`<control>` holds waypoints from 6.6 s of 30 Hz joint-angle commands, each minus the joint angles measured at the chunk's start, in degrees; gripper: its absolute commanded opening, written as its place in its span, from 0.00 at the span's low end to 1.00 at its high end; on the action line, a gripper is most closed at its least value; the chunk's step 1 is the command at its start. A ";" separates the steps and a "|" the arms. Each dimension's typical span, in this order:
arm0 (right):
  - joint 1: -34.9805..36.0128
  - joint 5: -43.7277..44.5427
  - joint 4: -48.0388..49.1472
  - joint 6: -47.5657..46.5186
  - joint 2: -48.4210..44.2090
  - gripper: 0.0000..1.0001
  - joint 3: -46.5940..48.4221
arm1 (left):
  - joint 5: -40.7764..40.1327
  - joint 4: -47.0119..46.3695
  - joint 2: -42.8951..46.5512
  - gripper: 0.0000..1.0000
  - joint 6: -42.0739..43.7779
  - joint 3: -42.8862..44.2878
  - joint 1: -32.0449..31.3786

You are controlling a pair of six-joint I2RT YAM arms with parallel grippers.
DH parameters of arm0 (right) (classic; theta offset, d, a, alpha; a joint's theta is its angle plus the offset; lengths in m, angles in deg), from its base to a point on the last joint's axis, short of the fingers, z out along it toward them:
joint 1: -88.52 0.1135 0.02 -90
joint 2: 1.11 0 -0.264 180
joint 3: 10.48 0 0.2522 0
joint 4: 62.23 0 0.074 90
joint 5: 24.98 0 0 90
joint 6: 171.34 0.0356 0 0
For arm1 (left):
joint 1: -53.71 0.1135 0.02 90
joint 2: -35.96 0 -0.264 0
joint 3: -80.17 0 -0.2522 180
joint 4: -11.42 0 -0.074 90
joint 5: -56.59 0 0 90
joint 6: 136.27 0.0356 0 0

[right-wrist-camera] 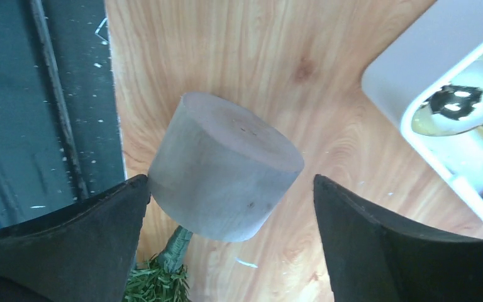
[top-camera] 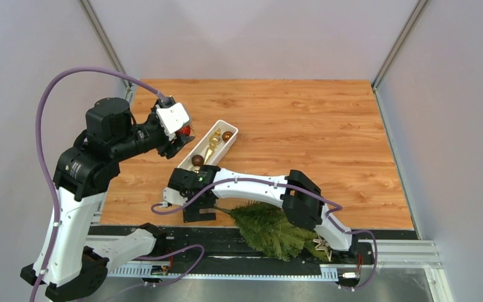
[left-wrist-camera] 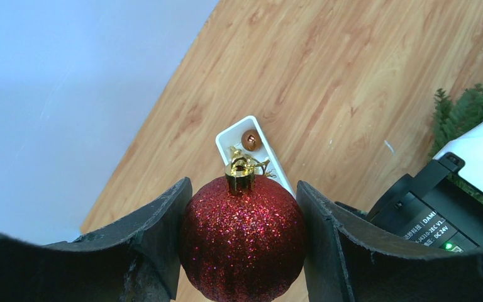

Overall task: Decorate the small christmas tree
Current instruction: Adjust the Christmas tree at the center of the board, then place the decoration item in the storage box, then pick up the Christmas tree at the center of the board, then place the christmas tree at the center of the board.

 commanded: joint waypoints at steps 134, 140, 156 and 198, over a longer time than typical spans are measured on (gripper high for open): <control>-32.91 -19.29 28.35 36.00 -59.79 1.00 4.64 | -1.01 -89.87 1.46 0.00 -34.53 -52.86 -12.40; -32.91 -38.69 30.27 38.08 -59.32 0.96 -2.94 | -2.32 -95.44 0.61 0.00 -36.70 -48.38 -9.57; -26.36 -4.65 50.44 43.96 -59.50 0.79 -23.37 | 1.85 -97.16 0.19 0.00 -40.94 -45.51 -8.44; -23.32 -8.40 77.35 32.19 -55.74 0.00 -44.56 | 0.66 -96.91 1.64 0.24 -29.57 -54.66 -11.78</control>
